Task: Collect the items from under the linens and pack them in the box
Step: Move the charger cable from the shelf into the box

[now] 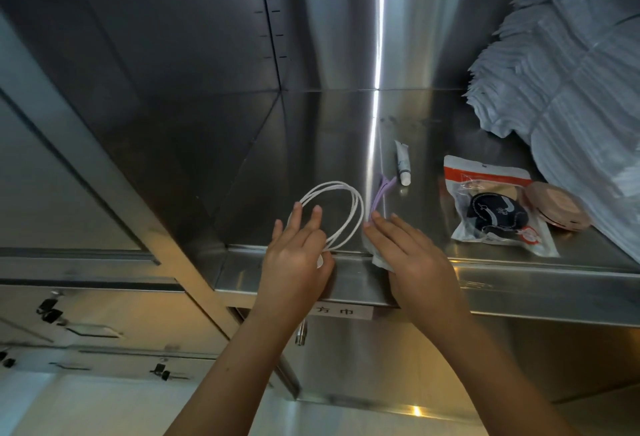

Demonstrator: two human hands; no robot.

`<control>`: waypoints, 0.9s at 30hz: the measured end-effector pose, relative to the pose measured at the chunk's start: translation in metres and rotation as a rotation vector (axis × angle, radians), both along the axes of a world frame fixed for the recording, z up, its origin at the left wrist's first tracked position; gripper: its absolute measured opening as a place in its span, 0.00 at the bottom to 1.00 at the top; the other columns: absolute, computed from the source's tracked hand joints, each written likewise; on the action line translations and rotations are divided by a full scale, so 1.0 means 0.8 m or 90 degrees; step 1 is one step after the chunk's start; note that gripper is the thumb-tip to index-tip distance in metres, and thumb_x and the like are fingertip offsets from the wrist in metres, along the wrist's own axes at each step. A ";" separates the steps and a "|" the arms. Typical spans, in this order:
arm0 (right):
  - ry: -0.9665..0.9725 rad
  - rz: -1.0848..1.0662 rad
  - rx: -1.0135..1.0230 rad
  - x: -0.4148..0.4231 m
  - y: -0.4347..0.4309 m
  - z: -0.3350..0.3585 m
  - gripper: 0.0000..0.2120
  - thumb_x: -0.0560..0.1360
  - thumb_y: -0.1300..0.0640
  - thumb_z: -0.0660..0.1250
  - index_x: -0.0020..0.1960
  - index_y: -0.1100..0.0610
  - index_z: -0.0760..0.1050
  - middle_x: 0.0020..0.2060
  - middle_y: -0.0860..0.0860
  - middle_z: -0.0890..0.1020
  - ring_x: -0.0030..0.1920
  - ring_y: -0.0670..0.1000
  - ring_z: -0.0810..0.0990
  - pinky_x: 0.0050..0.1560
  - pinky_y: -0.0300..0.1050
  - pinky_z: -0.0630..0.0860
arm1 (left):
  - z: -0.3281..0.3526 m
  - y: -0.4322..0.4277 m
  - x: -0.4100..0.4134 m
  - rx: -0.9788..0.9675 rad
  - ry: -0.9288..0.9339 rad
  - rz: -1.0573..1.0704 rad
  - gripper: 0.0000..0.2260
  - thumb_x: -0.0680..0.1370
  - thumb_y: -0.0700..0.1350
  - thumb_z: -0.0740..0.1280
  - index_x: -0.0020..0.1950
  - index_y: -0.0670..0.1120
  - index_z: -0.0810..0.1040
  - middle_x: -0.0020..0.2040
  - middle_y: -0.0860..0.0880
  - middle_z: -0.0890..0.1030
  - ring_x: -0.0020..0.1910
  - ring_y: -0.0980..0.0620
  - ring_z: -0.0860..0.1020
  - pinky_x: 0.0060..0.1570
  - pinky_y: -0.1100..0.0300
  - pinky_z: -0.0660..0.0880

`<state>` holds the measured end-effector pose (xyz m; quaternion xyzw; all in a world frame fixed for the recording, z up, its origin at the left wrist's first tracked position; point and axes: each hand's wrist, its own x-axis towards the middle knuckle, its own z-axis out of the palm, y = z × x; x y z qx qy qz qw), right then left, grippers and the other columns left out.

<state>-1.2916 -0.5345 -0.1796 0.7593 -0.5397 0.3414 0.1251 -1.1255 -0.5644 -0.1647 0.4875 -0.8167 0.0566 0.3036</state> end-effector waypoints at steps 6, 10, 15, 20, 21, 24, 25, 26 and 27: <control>0.009 -0.001 -0.033 0.021 0.020 0.024 0.22 0.66 0.75 0.62 0.58 0.66 0.77 0.56 0.63 0.79 0.55 0.66 0.78 0.48 0.66 0.77 | 0.011 0.038 0.019 0.112 0.284 -0.002 0.26 0.71 0.36 0.71 0.67 0.50 0.68 0.65 0.48 0.72 0.60 0.46 0.76 0.60 0.51 0.73; 0.016 0.012 -0.054 0.046 0.041 0.037 0.21 0.66 0.73 0.62 0.58 0.65 0.77 0.57 0.63 0.79 0.56 0.67 0.77 0.50 0.67 0.76 | 0.020 0.080 0.042 0.241 0.583 -0.033 0.21 0.73 0.36 0.68 0.59 0.58 0.73 0.49 0.61 0.82 0.49 0.68 0.77 0.42 0.76 0.72; 0.048 0.070 -0.073 0.090 0.074 0.048 0.23 0.68 0.68 0.52 0.58 0.65 0.78 0.57 0.62 0.79 0.56 0.66 0.78 0.52 0.64 0.74 | 0.024 0.128 0.088 0.440 0.986 -0.144 0.17 0.70 0.35 0.67 0.57 0.47 0.77 0.55 0.50 0.82 0.58 0.52 0.78 0.57 0.57 0.75; 0.048 0.141 -0.049 0.145 0.113 0.056 0.21 0.67 0.73 0.63 0.59 0.65 0.76 0.58 0.63 0.78 0.58 0.67 0.76 0.51 0.68 0.75 | 0.028 0.174 0.144 0.501 1.271 -0.172 0.19 0.68 0.37 0.62 0.59 0.39 0.74 0.56 0.41 0.81 0.56 0.45 0.79 0.53 0.50 0.76; 0.048 0.156 -0.043 0.159 0.121 0.058 0.21 0.67 0.72 0.63 0.60 0.65 0.76 0.58 0.63 0.78 0.58 0.67 0.76 0.51 0.68 0.75 | 0.028 0.185 0.156 0.500 1.298 -0.178 0.19 0.68 0.37 0.62 0.59 0.39 0.73 0.56 0.41 0.81 0.56 0.44 0.79 0.52 0.50 0.77; 0.041 0.198 -0.027 0.200 0.145 0.060 0.26 0.62 0.77 0.70 0.60 0.64 0.76 0.59 0.63 0.78 0.58 0.68 0.75 0.53 0.69 0.71 | 0.026 0.222 0.196 0.485 1.340 -0.180 0.19 0.69 0.37 0.61 0.60 0.40 0.73 0.57 0.40 0.80 0.57 0.43 0.79 0.53 0.48 0.77; 0.040 0.218 -0.030 0.215 0.153 0.061 0.27 0.61 0.77 0.71 0.59 0.65 0.76 0.58 0.63 0.78 0.58 0.68 0.75 0.53 0.68 0.71 | 0.025 0.234 0.210 0.473 1.350 -0.176 0.19 0.69 0.37 0.61 0.60 0.40 0.73 0.57 0.40 0.80 0.57 0.42 0.78 0.54 0.47 0.76; 0.041 0.239 -0.041 0.232 0.160 0.062 0.25 0.63 0.76 0.70 0.59 0.65 0.77 0.58 0.63 0.78 0.57 0.68 0.76 0.52 0.68 0.72 | 0.024 0.247 0.224 0.458 1.363 -0.170 0.19 0.69 0.36 0.60 0.60 0.39 0.73 0.57 0.39 0.80 0.57 0.42 0.79 0.53 0.46 0.76; 0.043 0.261 -0.053 0.248 0.168 0.063 0.20 0.67 0.72 0.66 0.58 0.65 0.77 0.57 0.63 0.78 0.56 0.68 0.76 0.50 0.68 0.74 | 0.022 0.260 0.239 0.441 1.378 -0.166 0.18 0.70 0.36 0.59 0.60 0.39 0.73 0.56 0.39 0.80 0.56 0.42 0.79 0.52 0.46 0.77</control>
